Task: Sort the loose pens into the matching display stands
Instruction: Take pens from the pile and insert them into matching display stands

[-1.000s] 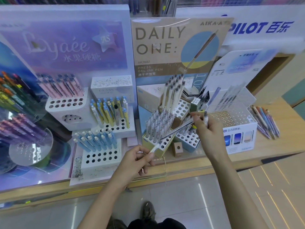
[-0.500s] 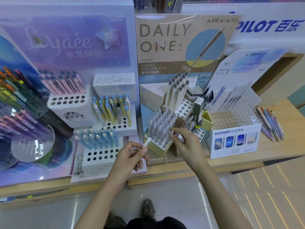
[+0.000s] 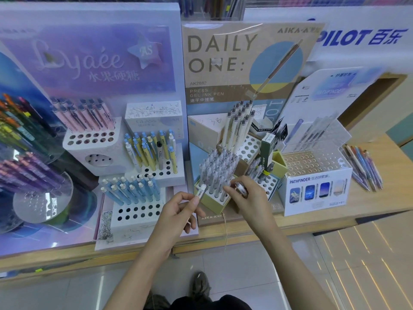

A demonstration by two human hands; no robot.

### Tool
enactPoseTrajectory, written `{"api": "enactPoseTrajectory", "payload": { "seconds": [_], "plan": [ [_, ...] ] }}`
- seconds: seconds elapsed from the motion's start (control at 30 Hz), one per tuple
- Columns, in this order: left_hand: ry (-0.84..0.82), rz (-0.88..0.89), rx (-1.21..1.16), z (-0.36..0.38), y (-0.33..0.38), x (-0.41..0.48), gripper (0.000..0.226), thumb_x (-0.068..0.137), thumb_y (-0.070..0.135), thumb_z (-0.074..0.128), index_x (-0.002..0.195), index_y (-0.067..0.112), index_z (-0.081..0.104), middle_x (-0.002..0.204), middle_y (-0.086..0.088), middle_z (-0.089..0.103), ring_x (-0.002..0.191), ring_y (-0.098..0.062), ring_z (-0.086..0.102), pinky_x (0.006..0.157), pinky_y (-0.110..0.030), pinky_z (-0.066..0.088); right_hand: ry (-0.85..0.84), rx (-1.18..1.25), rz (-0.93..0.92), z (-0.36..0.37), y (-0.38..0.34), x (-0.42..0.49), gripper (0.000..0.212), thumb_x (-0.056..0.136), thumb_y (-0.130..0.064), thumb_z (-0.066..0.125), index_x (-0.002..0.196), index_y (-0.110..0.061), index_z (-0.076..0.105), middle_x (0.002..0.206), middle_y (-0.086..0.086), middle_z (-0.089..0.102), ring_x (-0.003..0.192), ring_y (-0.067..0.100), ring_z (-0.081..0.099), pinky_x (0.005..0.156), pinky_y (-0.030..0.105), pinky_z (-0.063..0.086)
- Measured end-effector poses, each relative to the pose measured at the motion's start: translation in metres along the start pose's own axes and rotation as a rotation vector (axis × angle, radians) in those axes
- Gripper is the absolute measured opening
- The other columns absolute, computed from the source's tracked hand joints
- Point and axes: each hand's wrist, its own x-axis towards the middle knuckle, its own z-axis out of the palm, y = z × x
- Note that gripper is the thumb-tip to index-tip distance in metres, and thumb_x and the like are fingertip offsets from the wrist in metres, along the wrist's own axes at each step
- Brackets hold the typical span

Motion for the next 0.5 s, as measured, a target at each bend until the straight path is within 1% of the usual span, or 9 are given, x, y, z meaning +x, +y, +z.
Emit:
{"api": "enactPoseTrajectory", "payload": {
  "seconds": [0.07,0.1,0.13,0.2,0.23,0.3,0.37,0.43,0.5],
  "plan": [
    [-0.004,0.009,0.007,0.001,0.003,-0.001,0.014,0.096,0.019,0.05,0.093,0.006,0.056,0.066,-0.002,0.067,0.046,-0.01,0.047,0.044,-0.021,0.038,0.029,0.143,0.068,-0.004,0.001,-0.004,0.024,0.09,-0.048,0.056,0.102,-0.03,0.047,0.096,-0.012,0.053,0.083,0.0,0.054,0.072,0.027,0.046],
    [-0.007,0.017,0.011,0.001,0.005,0.0,0.014,0.096,0.02,0.05,0.094,0.007,0.056,0.067,-0.002,0.068,0.046,-0.01,0.047,0.044,-0.021,0.038,0.072,0.218,0.094,-0.009,-0.001,-0.002,0.021,0.094,-0.047,0.049,0.101,-0.028,0.041,0.093,-0.007,0.05,0.079,0.003,0.052,0.072,0.031,0.045],
    [-0.007,0.025,0.013,0.002,0.008,0.0,0.014,0.097,0.02,0.049,0.094,0.007,0.056,0.067,-0.001,0.068,0.046,-0.01,0.046,0.044,-0.021,0.038,0.124,0.28,0.101,-0.014,-0.007,0.001,0.016,0.098,-0.041,0.042,0.096,-0.026,0.037,0.088,-0.003,0.047,0.072,0.005,0.048,0.069,0.031,0.042],
    [-0.003,0.052,0.023,0.005,0.015,0.001,0.014,0.097,0.019,0.049,0.094,0.007,0.056,0.067,0.0,0.068,0.045,-0.009,0.045,0.044,-0.02,0.038,0.22,0.328,0.05,-0.028,-0.02,0.014,0.014,0.103,-0.029,0.033,0.091,-0.021,0.036,0.078,0.003,0.042,0.062,0.006,0.042,0.063,0.023,0.039],
    [-0.002,0.064,0.03,0.006,0.017,0.001,0.014,0.097,0.019,0.049,0.094,0.007,0.056,0.067,0.0,0.068,0.045,-0.009,0.045,0.044,-0.019,0.038,0.247,0.31,0.005,-0.035,-0.026,0.022,0.014,0.103,-0.023,0.033,0.091,-0.018,0.039,0.075,0.002,0.043,0.062,0.004,0.043,0.062,0.017,0.038],
    [0.001,0.086,0.032,0.008,0.022,0.002,0.014,0.097,0.019,0.049,0.094,0.006,0.055,0.067,0.0,0.068,0.045,-0.009,0.043,0.044,-0.019,0.037,0.309,0.18,-0.097,-0.046,-0.034,0.042,0.018,0.103,-0.015,0.035,0.091,-0.014,0.047,0.081,-0.003,0.044,0.076,0.004,0.045,0.069,0.009,0.035],
    [0.008,0.104,0.023,0.009,0.026,0.003,0.014,0.097,0.018,0.048,0.094,0.006,0.055,0.067,0.0,0.067,0.045,-0.009,0.042,0.044,-0.02,0.036,0.384,0.102,-0.142,-0.058,-0.038,0.06,0.021,0.103,-0.015,0.038,0.086,-0.016,0.051,0.085,-0.002,0.046,0.082,0.007,0.044,0.072,0.008,0.033],
    [0.022,0.118,0.016,0.01,0.031,0.004,0.014,0.097,0.017,0.048,0.094,0.005,0.056,0.066,0.0,0.067,0.045,-0.01,0.042,0.044,-0.021,0.036,0.439,0.086,-0.164,-0.068,-0.038,0.077,0.022,0.102,-0.017,0.041,0.083,-0.016,0.05,0.083,0.003,0.049,0.077,0.006,0.045,0.068,0.008,0.033],
    [0.039,0.128,0.005,0.011,0.037,0.006,0.015,0.097,0.017,0.047,0.095,0.004,0.055,0.066,0.0,0.066,0.045,-0.011,0.041,0.043,-0.021,0.035,0.461,0.074,-0.18,-0.074,-0.038,0.091,0.022,0.102,-0.019,0.041,0.085,-0.013,0.052,0.085,0.007,0.051,0.077,0.003,0.049,0.076,0.012,0.04]
  ]
}}
